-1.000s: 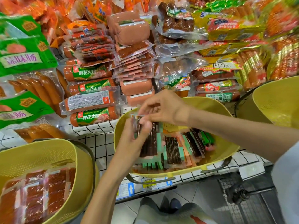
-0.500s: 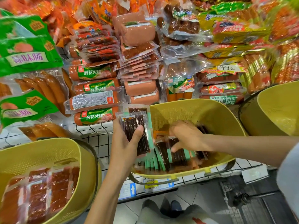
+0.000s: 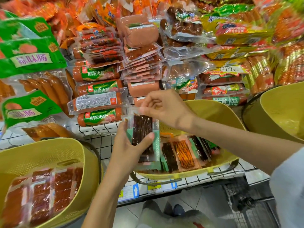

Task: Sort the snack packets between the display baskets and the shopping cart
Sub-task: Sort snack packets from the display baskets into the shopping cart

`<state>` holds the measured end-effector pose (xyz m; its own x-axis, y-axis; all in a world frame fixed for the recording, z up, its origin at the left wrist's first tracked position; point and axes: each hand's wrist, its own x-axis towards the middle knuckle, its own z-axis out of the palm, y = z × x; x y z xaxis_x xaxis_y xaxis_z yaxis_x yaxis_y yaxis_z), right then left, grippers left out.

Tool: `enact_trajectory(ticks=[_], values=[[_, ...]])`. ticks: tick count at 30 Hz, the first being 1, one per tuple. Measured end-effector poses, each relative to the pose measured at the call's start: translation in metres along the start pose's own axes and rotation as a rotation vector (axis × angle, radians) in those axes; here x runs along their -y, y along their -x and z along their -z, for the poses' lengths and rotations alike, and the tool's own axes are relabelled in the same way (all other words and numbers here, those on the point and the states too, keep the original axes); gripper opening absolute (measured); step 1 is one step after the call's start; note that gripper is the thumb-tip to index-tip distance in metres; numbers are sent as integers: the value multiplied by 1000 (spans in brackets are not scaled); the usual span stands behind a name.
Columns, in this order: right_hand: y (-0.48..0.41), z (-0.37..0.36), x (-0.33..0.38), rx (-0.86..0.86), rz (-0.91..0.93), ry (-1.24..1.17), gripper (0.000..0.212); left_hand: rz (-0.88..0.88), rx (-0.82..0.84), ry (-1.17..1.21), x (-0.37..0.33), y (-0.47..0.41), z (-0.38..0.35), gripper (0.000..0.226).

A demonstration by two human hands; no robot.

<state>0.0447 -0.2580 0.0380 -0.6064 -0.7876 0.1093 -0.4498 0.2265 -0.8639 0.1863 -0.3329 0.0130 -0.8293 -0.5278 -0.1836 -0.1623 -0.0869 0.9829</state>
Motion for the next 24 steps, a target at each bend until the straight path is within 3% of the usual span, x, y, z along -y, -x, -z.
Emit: enact_trajectory(ticks=[2,3,5,7,8,10,12,14,16,19,24], values=[[2,3,-16,-110,-46,-4,13,-37,-109,-36,1,1,6,42],[5,5,-30,-86,-94,93,14,-42,-155,-30,2,1,12,43],[13,5,-58,228,-209,387,20,-57,-204,-27,2,3,21,45],[24,-4,-82,654,-222,695,65,-62,-207,-23,3,5,26,45],[29,-10,-89,761,-193,792,78,-50,-198,-10,4,5,27,43],[33,-18,-98,739,-144,828,77,-20,-180,19,5,7,26,38],[31,-18,-102,575,-94,775,56,-12,-171,19,6,9,25,38],[29,-10,-103,428,-160,619,34,-8,-183,32,7,9,25,37],[28,0,-99,382,-226,393,22,-3,-208,56,9,8,24,36],[24,16,-80,377,-222,-11,15,-30,-244,-2,10,5,24,39],[18,26,-34,175,-247,-538,23,-106,-212,-87,6,0,20,38]])
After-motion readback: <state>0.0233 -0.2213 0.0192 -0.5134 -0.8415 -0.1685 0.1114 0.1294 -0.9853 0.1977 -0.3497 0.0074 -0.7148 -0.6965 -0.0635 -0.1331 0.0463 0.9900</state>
